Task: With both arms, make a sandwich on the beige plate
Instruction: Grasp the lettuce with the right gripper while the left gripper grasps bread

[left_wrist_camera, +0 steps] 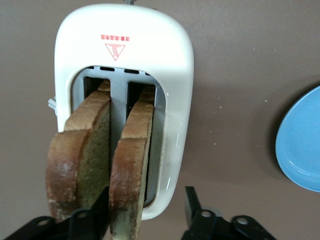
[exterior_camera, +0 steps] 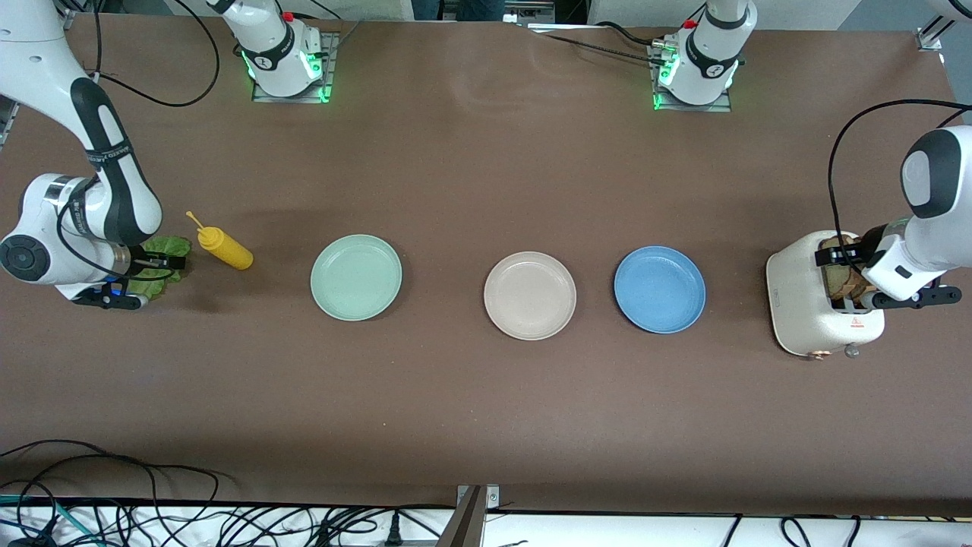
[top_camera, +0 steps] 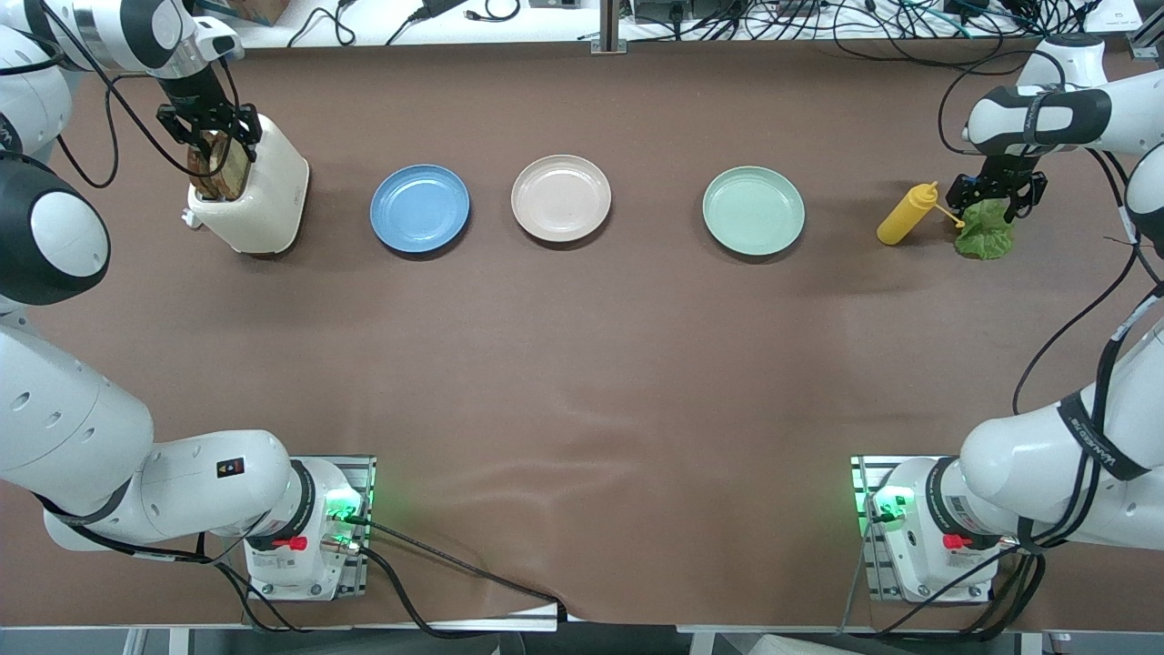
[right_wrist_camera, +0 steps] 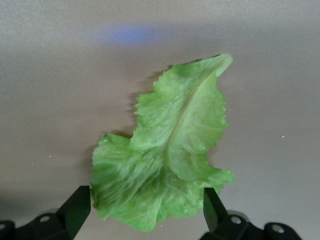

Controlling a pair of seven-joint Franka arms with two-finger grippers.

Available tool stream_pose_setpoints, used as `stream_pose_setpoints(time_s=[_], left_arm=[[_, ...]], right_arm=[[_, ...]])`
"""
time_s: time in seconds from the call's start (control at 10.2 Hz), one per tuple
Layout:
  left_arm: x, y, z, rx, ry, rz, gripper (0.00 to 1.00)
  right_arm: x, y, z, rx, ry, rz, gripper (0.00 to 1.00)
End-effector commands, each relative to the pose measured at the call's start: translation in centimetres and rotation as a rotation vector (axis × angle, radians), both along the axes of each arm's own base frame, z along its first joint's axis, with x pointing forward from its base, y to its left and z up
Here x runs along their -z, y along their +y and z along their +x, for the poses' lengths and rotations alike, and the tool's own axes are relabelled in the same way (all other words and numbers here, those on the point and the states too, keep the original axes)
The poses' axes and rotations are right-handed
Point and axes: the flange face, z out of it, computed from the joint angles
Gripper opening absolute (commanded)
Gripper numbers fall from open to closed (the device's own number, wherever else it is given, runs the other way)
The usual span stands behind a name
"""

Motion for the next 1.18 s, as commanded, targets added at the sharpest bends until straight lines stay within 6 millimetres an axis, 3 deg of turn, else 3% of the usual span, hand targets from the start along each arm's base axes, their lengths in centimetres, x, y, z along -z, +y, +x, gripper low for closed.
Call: stream_pose_setpoints(time_s=[0.0, 0.2, 0.49, 0.59, 0.79, 0.89, 1.08], left_arm=[[-0.7, 0.5, -0.2, -0.022, 0.001, 0.018, 0.0], [-1.5, 1.2, 0.0, -0.023, -0.011, 0.02, 0.0], [-3.3, 1.2, 0.0, -0.023, -0.009, 0.022, 0.0], [-5.0, 1.3, 0.1, -0.029, 0.012, 0.023, 0.0], [-8.7, 1.4, 0.3, -0.036, 0.037, 0.029, 0.0], [-10.4, 0.5, 0.5, -0.027, 0.044, 0.029, 0.0], [-13.4, -3.1, 1.2, 0.029, 0.037, 0.019, 0.0]], right_arm=[[0.2, -0.3, 0.4, -0.025, -0.022, -0.003, 1.0], [0.1, -0.2, 0.4, -0.025, -0.024, -0.004, 0.9], [0.2, -0.2, 0.4, -0.026, -0.021, -0.003, 0.63], [0.3, -0.2, 0.3, -0.025, -0.02, -0.002, 0.52], [0.6, -0.2, 0.2, -0.028, -0.015, 0.0, 0.43], [0.6, -0.3, 0.2, -0.037, -0.013, 0.004, 0.35], [0.6, -0.2, 0.2, -0.05, -0.007, 0.007, 0.1]])
